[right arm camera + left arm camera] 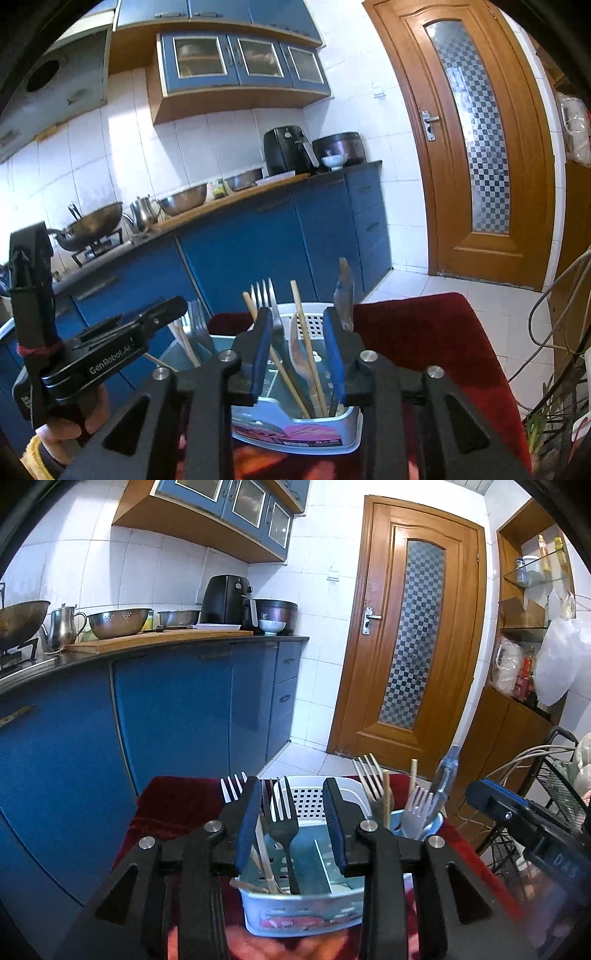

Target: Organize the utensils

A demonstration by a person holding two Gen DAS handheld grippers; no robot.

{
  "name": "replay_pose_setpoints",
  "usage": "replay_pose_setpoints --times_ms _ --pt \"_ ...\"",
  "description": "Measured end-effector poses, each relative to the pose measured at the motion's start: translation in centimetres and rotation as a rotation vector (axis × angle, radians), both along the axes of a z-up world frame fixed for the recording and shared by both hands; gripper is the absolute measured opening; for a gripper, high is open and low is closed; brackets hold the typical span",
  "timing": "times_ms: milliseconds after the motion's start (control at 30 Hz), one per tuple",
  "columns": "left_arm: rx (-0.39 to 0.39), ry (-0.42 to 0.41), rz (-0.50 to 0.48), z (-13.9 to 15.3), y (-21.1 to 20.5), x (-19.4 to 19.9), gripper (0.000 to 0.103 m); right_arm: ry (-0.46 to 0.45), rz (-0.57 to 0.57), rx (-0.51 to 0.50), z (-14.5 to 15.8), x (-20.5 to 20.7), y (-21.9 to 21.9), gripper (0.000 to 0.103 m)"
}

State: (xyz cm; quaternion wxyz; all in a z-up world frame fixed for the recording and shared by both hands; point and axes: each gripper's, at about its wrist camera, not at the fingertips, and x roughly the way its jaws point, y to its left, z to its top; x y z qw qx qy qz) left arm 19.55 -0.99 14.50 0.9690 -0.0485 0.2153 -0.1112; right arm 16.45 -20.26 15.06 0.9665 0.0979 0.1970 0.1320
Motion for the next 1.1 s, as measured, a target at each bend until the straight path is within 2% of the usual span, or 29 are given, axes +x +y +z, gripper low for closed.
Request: replay_pose_setpoints --times_ms 233,433,500,733,933,1100 --pt "0.023 -0.007 0.022 1.3 0.5 -3.9 0.039 0.016 0.039 0.021 1.2 -2.8 0.5 0.034" --pt "0.055 0.018 0.037 1.5 1.3 -7.8 0.041 0.036 0.062 0.029 1.2 -5.6 1.3 0.036" --pt "0.056 0.031 0.041 1.2 1.5 -9.0 0.045 0.044 0.066 0.022 1.0 -6.5 1.6 0.037" --pt "0.041 0.107 0.067 -2.4 1.8 -12.4 0.048 0.086 0.066 -0.001 -1.5 -9.7 2.4 0.041" --pt "0.051 0.177 0.072 -6.5 1.1 -12.8 0.048 0.12 0.021 -0.053 -4.5 -11.1 2.5 0.047" --pt "0.087 0.22 0.086 -9.0 0.1 -12.2 0.048 0.138 -0.014 -0.092 -6.8 -11.4 2.4 0.059"
